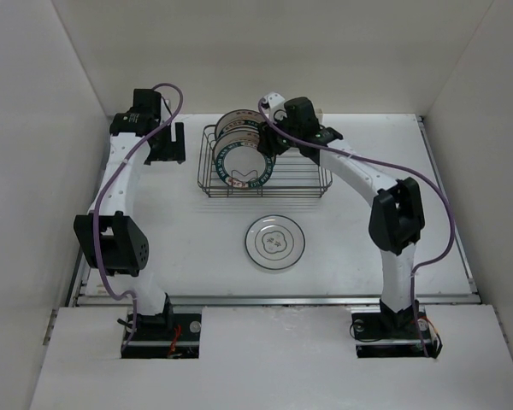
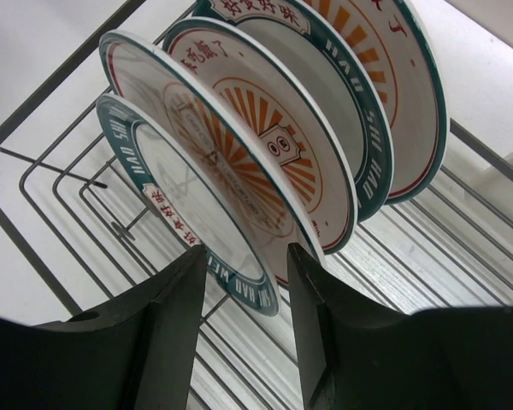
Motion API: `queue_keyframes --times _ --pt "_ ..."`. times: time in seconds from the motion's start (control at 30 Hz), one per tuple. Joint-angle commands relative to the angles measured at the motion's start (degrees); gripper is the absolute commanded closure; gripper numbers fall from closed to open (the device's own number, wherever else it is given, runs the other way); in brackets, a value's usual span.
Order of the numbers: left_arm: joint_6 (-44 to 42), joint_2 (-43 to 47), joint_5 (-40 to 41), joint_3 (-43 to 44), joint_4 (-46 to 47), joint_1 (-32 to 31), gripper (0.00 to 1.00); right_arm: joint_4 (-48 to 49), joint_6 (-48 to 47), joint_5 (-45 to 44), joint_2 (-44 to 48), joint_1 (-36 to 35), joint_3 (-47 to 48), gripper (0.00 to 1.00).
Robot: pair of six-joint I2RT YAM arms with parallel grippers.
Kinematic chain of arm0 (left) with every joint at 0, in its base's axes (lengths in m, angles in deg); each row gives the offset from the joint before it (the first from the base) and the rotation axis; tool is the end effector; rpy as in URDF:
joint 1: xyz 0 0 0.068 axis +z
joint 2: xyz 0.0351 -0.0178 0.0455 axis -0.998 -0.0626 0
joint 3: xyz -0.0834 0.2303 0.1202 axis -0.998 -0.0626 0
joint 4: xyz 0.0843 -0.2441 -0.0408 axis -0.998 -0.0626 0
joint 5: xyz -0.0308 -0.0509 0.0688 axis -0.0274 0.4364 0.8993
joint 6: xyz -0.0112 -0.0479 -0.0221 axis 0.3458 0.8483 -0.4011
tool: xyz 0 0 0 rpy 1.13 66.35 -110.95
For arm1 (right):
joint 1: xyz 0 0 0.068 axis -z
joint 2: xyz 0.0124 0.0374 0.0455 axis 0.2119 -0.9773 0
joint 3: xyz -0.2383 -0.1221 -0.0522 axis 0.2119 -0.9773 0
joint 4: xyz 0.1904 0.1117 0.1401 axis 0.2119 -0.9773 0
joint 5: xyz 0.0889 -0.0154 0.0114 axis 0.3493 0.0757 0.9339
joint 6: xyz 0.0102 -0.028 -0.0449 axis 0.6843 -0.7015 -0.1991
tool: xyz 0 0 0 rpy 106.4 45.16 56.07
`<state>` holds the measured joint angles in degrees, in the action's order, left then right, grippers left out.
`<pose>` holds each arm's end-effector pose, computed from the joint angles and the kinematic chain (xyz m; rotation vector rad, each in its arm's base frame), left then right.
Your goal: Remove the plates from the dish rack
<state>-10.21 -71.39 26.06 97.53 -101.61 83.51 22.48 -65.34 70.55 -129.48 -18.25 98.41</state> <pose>0.3711 -0.0171 0.3643 0.0359 2.4342 0.0303 0.4183 0.2565 0.3047 -0.7740 1.9673 0.5400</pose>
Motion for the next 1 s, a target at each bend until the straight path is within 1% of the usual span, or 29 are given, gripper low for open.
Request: queue_keyframes --times 0.0,0.07,0.17,0.23,0.47,0.53,0.63,0.67,0.7,0.8,0.9,0.97 --pt "-0.7 0.5 -0.4 -0.3 -0.6 0.1 0.20 5.0 0.9 0.7 5.1 -0.5 -1.9 0.52" --pt "-0.7 0.5 -0.9 -0.3 -0.6 0.1 0.20 5.0 0.9 0.7 4.4 -0.5 -2.4 0.52" --pt "-0.7 0.0 -1.4 -0.3 -0.6 0.1 0.20 1.4 0.9 1.8 1.0 -0.5 1.6 0.52" --pt "-0.7 0.0 -1.4 -0.3 -0.6 0.1 0.20 0.8 0.9 3.3 -0.4 -0.5 2.8 0.52" --pt "-0.7 0.0 -1.4 -0.8 -0.6 0.1 0.20 1.3 0.9 3.5 -4.9 -0.5 5.5 0.52" --pt "-0.7 0.5 -1.4 -0.8 -0.6 0.1 0.20 1.3 0.9 3.5 -5.5 -0.5 6.1 0.53" --pt "-0.7 0.5 -1.4 -1.4 -0.6 0.1 0.20 1.3 0.9 3.5 -6.1 -0.5 7.2 0.63" --pt "-0.7 0.5 -1.4 -1.4 -0.6 0.1 0.20 1.3 0.9 3.5 -6.1 -0.5 7.2 0.69" --pt "-0.7 0.5 -1.4 -1.4 -0.6 0.1 0.20 1.3 0.9 3.0 -5.3 -0.5 7.2 0.77" --pt "-0.7 0.5 -2.0 -1.4 -0.6 0.1 0.20 3.8 -0.9 1.6 -1.3 -0.5 1.9 0.92" --pt "-0.7 1.0 -2.6 -1.9 -0.6 0.1 0.20 7.5 -3.9 -0.1 4.4 -0.5 -1.6 0.99" --pt "-0.7 1.0 -3.2 -1.9 -0.1 0.1 0.20 8.9 -5.6 -2.2 7.2 -0.5 -4.0 1.00"
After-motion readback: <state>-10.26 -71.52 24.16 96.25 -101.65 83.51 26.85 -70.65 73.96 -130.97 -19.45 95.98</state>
